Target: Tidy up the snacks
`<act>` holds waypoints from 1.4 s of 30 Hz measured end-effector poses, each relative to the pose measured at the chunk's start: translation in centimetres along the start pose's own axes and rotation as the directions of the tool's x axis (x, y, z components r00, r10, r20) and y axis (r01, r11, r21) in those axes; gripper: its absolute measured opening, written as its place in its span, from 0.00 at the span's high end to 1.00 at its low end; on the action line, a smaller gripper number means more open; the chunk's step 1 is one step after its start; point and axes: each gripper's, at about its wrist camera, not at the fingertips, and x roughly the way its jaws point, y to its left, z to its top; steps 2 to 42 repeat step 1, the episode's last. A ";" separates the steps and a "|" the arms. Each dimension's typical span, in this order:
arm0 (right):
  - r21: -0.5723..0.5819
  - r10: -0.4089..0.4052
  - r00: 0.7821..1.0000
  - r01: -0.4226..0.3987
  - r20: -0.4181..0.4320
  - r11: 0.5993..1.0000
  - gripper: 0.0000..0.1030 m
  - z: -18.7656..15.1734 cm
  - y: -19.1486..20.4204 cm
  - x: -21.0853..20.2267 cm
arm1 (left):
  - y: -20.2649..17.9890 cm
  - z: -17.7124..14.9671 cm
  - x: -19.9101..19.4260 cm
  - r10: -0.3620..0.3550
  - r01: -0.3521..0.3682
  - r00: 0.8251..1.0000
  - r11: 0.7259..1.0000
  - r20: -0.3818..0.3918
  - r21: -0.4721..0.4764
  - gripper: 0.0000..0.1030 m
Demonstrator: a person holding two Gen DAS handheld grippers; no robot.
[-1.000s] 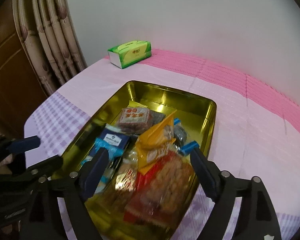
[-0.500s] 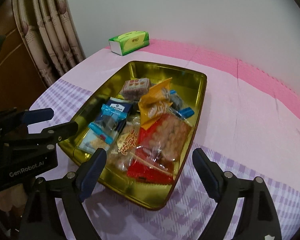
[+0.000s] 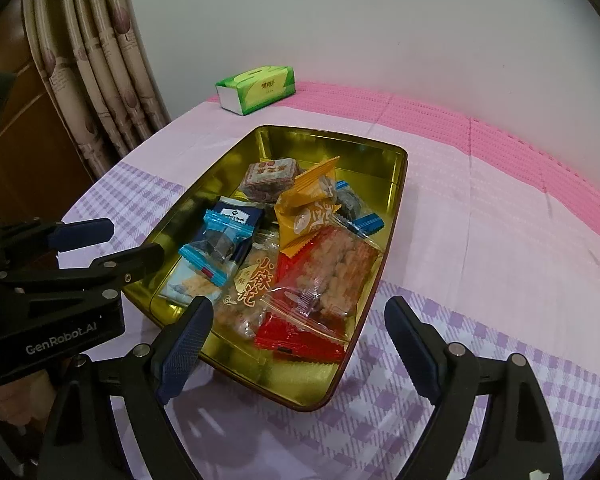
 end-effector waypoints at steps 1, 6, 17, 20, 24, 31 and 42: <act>0.002 0.001 1.000 -0.001 0.000 1.000 0.16 0.0 0.0 0.0 | 0.0 0.0 0.0 0.000 0.000 1.000 1.000 0.000 -0.002 0.40; 0.002 0.001 1.000 -0.001 0.000 1.000 0.16 0.0 0.0 0.0 | 0.0 0.0 0.0 0.000 0.000 1.000 1.000 0.000 -0.002 0.40; 0.002 0.001 1.000 -0.001 0.000 1.000 0.16 0.0 0.0 0.0 | 0.0 0.0 0.0 0.000 0.000 1.000 1.000 0.000 -0.002 0.40; 0.002 0.001 1.000 -0.001 0.000 1.000 0.16 0.0 0.0 0.0 | 0.0 0.0 0.0 0.000 0.000 1.000 1.000 0.000 -0.002 0.40; 0.002 0.001 1.000 -0.001 0.000 1.000 0.16 0.0 0.0 0.0 | 0.0 0.0 0.0 0.000 0.000 1.000 1.000 0.000 -0.002 0.40; 0.002 0.001 1.000 -0.001 0.000 1.000 0.16 0.0 0.0 0.0 | 0.0 0.0 0.0 0.000 0.000 1.000 1.000 0.000 -0.002 0.40; 0.002 0.001 1.000 -0.001 0.000 1.000 0.16 0.0 0.0 0.0 | 0.0 0.0 0.0 0.000 0.000 1.000 1.000 0.000 -0.002 0.40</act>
